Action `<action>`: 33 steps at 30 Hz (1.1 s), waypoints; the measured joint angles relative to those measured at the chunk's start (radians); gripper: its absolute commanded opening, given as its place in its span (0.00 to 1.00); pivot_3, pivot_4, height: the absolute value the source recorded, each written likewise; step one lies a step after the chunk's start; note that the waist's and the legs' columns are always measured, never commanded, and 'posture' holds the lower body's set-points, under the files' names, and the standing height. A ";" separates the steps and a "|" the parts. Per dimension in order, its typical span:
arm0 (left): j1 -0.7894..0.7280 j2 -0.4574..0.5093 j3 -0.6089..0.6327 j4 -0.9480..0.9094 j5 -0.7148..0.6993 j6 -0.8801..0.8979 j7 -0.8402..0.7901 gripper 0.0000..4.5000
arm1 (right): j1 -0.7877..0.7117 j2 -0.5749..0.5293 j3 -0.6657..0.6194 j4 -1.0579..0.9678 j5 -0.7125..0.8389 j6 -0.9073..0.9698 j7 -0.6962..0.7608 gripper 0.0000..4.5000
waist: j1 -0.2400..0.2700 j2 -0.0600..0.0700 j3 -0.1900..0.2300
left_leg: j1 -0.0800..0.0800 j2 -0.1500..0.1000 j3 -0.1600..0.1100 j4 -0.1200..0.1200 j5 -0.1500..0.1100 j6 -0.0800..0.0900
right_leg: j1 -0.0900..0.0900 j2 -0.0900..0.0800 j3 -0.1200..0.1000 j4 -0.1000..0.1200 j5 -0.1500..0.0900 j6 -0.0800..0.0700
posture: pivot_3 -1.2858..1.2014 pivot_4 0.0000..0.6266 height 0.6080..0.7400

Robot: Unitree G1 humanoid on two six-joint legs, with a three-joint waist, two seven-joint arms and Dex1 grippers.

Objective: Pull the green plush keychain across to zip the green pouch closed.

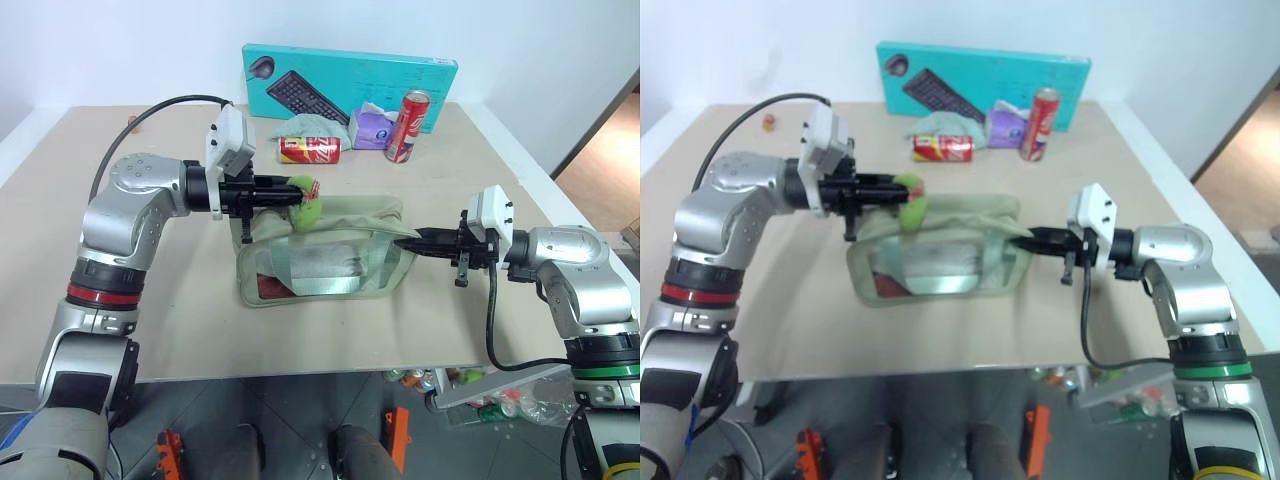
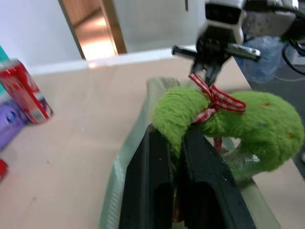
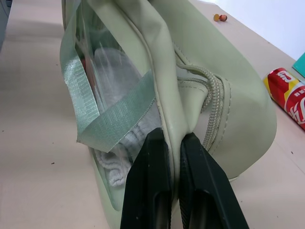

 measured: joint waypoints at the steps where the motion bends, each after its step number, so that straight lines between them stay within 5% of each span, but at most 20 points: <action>1: 0.000 0.003 -0.002 0.000 0.000 0.005 -0.006 0.37 | 0.000 0.001 0.000 0.000 0.000 0.000 0.000 0.00 | 0.001 0.000 0.000 | 0.000 0.000 0.000 0.000 0.000 0.000 | 0.000 0.000 0.000 0.000 0.000 0.000 | 0.52 0.24 1.00; 8: -0.018 0.039 -0.008 0.000 0.021 -0.011 -0.049 0.92 | 0.000 0.004 0.000 -0.001 -0.001 -0.002 -0.004 0.00 | 0.001 0.000 0.000 | 0.000 0.000 0.000 0.000 0.000 0.000 | 0.000 0.000 0.000 0.000 0.000 0.000 | 0.52 0.24 1.00; 22: 0.003 0.228 0.051 -0.051 0.015 0.011 -0.125 0.92 | -0.006 0.021 0.005 0.009 -0.008 -0.020 -0.007 0.00 | -0.001 0.000 0.000 | 0.000 0.000 0.000 0.000 0.000 0.000 | 0.000 0.000 0.000 0.000 0.000 0.000 | 0.52 0.24 1.00; 33: 0.362 0.217 0.292 -0.379 -0.164 0.238 0.165 0.92 | -0.038 0.042 0.024 0.062 -0.015 -0.050 0.001 0.00 | -0.010 0.000 0.000 | 0.002 0.001 0.001 0.000 0.000 0.000 | 0.001 0.000 0.000 0.001 0.000 -0.001 | 0.52 0.24 1.00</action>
